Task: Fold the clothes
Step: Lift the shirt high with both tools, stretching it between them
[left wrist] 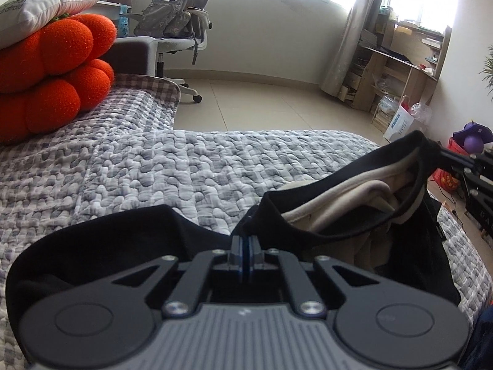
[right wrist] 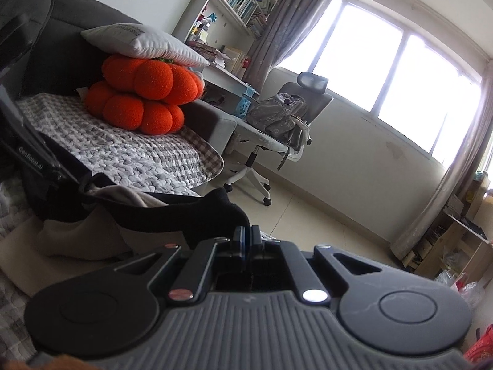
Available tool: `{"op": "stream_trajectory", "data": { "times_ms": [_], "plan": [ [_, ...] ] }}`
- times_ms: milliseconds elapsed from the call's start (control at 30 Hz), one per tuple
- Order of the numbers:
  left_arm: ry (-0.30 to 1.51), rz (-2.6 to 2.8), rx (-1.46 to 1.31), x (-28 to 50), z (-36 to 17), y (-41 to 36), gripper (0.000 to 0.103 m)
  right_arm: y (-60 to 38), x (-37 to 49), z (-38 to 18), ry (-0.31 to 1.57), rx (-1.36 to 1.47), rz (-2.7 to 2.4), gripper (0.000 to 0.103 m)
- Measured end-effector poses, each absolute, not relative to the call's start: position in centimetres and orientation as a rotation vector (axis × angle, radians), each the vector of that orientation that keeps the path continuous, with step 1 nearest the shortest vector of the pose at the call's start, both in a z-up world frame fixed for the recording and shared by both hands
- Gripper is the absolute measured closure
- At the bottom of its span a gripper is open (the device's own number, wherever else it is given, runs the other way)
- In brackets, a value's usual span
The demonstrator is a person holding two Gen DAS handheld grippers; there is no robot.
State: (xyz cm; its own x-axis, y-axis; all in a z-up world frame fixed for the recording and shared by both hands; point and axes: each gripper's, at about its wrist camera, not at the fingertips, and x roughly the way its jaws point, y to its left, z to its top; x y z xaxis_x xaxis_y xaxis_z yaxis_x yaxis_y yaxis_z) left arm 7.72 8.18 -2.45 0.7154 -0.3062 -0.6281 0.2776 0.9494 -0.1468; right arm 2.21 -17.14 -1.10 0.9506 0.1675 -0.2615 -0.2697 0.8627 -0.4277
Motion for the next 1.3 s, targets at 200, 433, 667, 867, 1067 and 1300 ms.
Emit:
{"op": "stream_trajectory", "data": {
  "times_ms": [200, 433, 667, 867, 1067, 1300],
  "plan": [
    [0.702, -0.336, -0.056, 7.7, -2.3, 8.6, 0.097, -17.1, 2.2, -1.2, 0.204, -0.485, 0.196, 0.101],
    [0.695, -0.355, -0.067, 7.7, -2.2, 8.5, 0.096, -17.6, 2.2, -1.0, 0.203, -0.471, 0.199, 0.101],
    [0.685, -0.395, -0.086, 7.6, -2.0, 8.6, 0.072, -17.9, 2.0, -0.9, 0.187, -0.468, 0.196, 0.101],
    [0.678, -0.406, -0.095, 7.9, -2.0, 9.3, 0.053, -18.3, 1.9, -0.8, 0.177, -0.458, 0.194, 0.101],
    [0.639, -0.468, -0.065, 7.6, -1.9, 8.8, 0.035, -18.2, 1.6, -0.6, 0.165, -0.453, 0.208, 0.101],
    [0.646, -0.519, -0.056, 7.9, -2.1, 8.2, 0.039, -18.8, 1.5, -0.2, 0.152, -0.419, 0.207, 0.101]
  ]
}}
